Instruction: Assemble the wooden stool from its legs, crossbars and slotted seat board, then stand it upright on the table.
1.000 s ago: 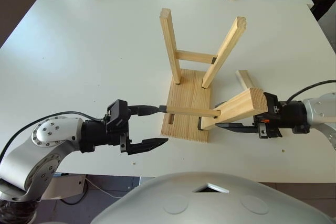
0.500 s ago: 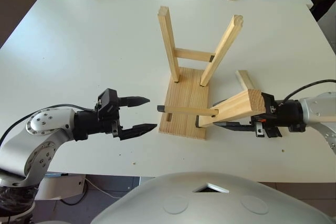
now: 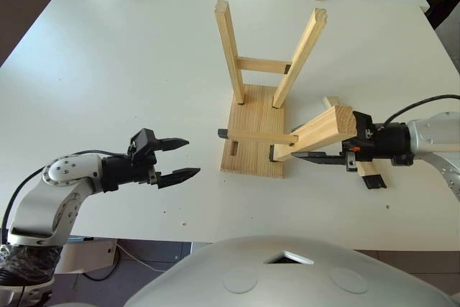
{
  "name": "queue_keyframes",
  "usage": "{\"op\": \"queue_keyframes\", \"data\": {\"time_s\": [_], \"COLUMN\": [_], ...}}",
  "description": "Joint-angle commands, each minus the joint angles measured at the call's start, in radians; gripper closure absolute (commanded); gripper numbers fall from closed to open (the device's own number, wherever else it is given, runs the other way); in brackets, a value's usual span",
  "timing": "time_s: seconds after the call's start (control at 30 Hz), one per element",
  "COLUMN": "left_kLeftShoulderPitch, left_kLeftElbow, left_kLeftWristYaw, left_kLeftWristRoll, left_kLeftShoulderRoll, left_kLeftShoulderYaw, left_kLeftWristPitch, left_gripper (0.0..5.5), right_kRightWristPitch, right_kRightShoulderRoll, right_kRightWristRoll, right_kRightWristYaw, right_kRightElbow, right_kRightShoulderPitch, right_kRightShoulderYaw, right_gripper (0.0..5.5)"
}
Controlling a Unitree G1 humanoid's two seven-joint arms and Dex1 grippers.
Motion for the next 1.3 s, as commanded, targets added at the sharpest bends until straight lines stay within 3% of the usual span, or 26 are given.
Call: {"op": "queue_keyframes", "data": {"time_s": [0.03, 0.27, 0.7, 0.97, 1.3], "left_kLeftShoulderPitch": [-0.02, -0.028, -0.066, -0.081, -0.111], "left_kLeftElbow": [-0.006, -0.006, 0.014, 0.019, 0.02], "left_kLeftWristYaw": [0.009, 0.006, -0.001, -0.013, -0.026], "left_kLeftWristRoll": [0.016, 0.023, 0.027, 0.027, 0.022], "left_kLeftShoulderRoll": [-0.008, -0.015, -0.015, -0.009, -0.004], "left_kLeftShoulderYaw": [-0.011, -0.017, -0.024, -0.026, -0.051], "left_kLeftWristPitch": [-0.003, 0.001, 0.001, 0.004, 0.016], "left_gripper": [1.26, 1.26, 1.26, 1.26, 1.26], "right_kRightWristPitch": [0.076, 0.133, 0.142, 0.094, 0.071], "right_kRightShoulderRoll": [-0.039, 0.003, 0.045, 0.03, 0.089], "right_kRightWristRoll": [-0.094, 0.006, -0.016, -0.029, -0.057], "right_kRightWristYaw": [-0.014, -0.033, -0.039, 0.076, 0.178], "right_kRightElbow": [0.058, 0.06, 0.061, 0.135, 0.23], "right_kRightShoulderPitch": [0.008, -0.079, -0.085, -0.123, -0.22], "right_kRightShoulderYaw": [0.045, 0.002, 0.013, 0.017, 0.108], "right_gripper": [3.48, 3.48, 3.48, 3.48, 3.48]}}
